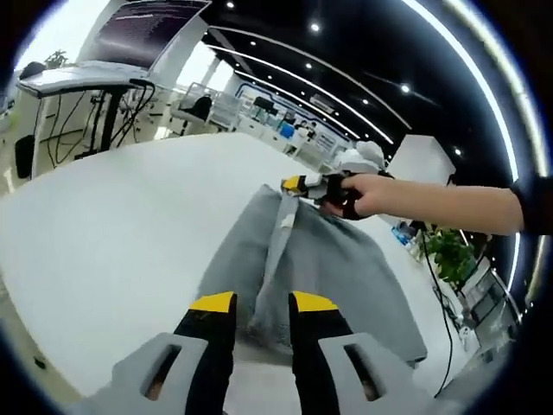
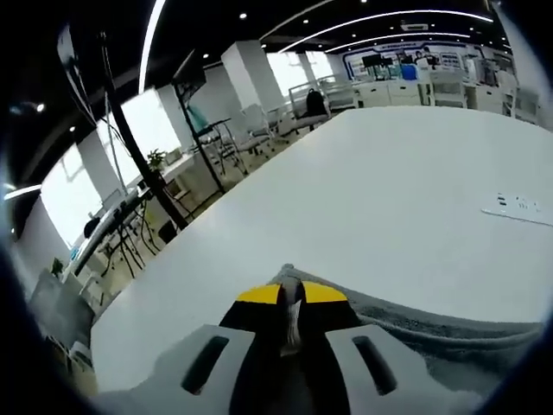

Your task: Fold the towel on the table until its edges align and the towel forms a compact rectangular stack.

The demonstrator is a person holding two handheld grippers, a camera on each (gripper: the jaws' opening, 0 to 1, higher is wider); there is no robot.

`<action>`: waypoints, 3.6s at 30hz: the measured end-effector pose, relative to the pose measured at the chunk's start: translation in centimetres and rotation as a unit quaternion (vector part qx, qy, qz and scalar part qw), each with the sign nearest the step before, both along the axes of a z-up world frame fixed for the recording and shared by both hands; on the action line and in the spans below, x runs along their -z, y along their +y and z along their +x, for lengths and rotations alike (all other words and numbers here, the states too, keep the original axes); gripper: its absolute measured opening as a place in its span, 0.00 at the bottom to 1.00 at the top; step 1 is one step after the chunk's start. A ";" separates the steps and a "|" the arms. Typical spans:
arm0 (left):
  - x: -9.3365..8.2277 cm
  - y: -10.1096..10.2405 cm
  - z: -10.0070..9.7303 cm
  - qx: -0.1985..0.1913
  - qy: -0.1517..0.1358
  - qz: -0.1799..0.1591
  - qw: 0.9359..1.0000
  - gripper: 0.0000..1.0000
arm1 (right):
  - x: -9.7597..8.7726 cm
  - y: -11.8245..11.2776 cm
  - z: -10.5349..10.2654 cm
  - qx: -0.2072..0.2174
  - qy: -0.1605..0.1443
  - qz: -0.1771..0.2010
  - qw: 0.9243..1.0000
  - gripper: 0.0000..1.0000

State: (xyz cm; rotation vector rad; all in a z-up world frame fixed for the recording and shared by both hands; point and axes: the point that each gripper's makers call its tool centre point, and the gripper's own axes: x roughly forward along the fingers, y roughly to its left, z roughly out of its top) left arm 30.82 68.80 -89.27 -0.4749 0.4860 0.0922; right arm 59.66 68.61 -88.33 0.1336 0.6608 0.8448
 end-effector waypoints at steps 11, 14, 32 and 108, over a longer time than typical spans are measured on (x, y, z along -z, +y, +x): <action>1.4 2.9 -1.3 -0.083 0.019 -0.018 0.996 0.01 | -1.4 2.3 -0.7 -0.066 -0.033 0.017 0.997 0.07; 1.4 3.1 -1.3 -0.087 0.012 -0.028 0.996 0.01 | -0.6 1.8 -0.8 -0.074 -0.032 0.004 0.997 0.07; 0.6 2.1 -0.5 -0.036 0.027 0.039 0.998 0.18 | 0.5 -3.1 -0.5 -0.088 -0.039 -0.040 0.995 0.13; 1.4 -33.3 -1.9 0.559 0.031 0.159 0.813 0.27 | 2.3 -30.6 2.5 0.035 0.004 -0.130 0.991 0.18</action>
